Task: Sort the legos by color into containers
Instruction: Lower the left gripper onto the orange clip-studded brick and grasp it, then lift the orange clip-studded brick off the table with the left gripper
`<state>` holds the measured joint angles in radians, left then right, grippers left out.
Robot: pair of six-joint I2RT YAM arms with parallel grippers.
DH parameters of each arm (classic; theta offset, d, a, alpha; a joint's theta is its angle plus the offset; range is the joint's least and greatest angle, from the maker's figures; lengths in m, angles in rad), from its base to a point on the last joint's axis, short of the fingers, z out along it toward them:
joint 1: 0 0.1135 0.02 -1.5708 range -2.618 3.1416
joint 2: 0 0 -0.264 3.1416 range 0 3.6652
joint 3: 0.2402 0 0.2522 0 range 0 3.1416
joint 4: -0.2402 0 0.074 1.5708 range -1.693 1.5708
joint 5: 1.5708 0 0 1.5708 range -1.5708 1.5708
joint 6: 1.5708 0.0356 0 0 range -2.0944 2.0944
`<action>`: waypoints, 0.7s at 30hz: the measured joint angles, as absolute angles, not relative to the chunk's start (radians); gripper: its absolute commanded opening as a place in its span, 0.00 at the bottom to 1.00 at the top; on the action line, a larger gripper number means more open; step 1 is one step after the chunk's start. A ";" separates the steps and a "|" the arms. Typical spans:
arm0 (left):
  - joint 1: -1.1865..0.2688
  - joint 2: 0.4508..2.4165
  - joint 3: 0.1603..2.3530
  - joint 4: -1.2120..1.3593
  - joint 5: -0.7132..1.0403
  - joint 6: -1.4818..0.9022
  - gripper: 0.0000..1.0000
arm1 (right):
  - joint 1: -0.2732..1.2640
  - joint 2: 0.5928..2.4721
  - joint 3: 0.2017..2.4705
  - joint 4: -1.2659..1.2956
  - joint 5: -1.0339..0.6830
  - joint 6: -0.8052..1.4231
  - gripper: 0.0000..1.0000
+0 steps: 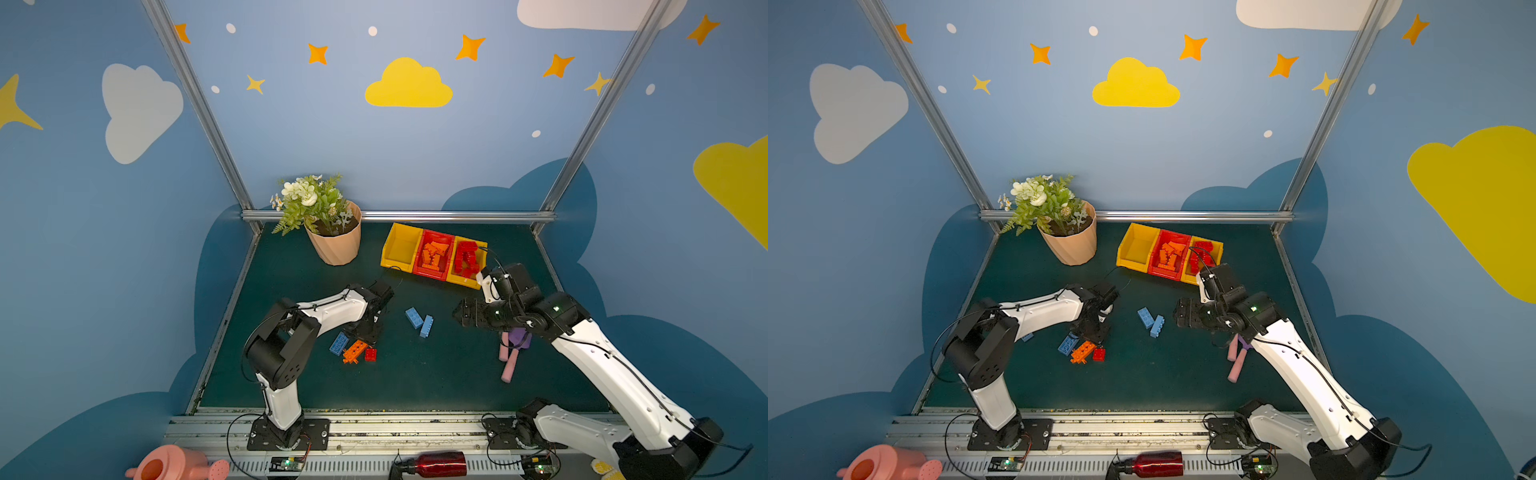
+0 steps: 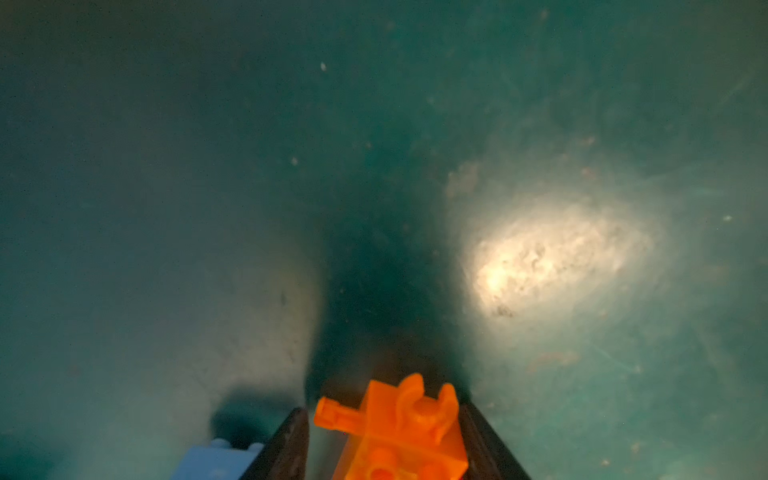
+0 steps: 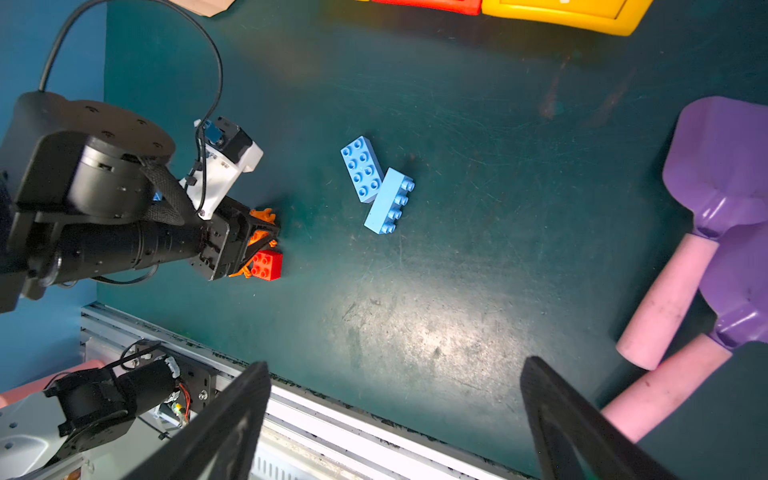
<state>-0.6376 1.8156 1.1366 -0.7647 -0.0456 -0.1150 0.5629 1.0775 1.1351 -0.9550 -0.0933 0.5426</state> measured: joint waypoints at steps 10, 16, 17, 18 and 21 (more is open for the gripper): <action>-0.627 1.856 1.194 -0.846 -0.067 -0.146 0.55 | 0.534 1.020 1.101 -0.972 -0.078 0.546 0.92; -0.614 1.815 1.136 -0.862 -0.044 -0.208 0.55 | 0.524 0.989 1.074 -0.976 -0.075 0.554 0.92; -0.613 1.810 1.130 -0.863 -0.038 -0.219 0.56 | 0.522 0.989 1.073 -0.977 -0.075 0.555 0.92; -0.613 1.805 1.123 -0.864 -0.034 -0.231 0.55 | 0.519 0.989 1.073 -0.976 -0.075 0.557 0.92; -0.613 1.800 1.116 -0.865 -0.028 -0.259 0.59 | 0.518 0.990 1.073 -0.976 -0.076 0.557 0.92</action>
<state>-0.6132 1.8000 1.1160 -0.8650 -0.0284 -0.2588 0.5182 0.9897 1.0729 -0.9760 -0.0761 0.5568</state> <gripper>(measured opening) 0.559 0.921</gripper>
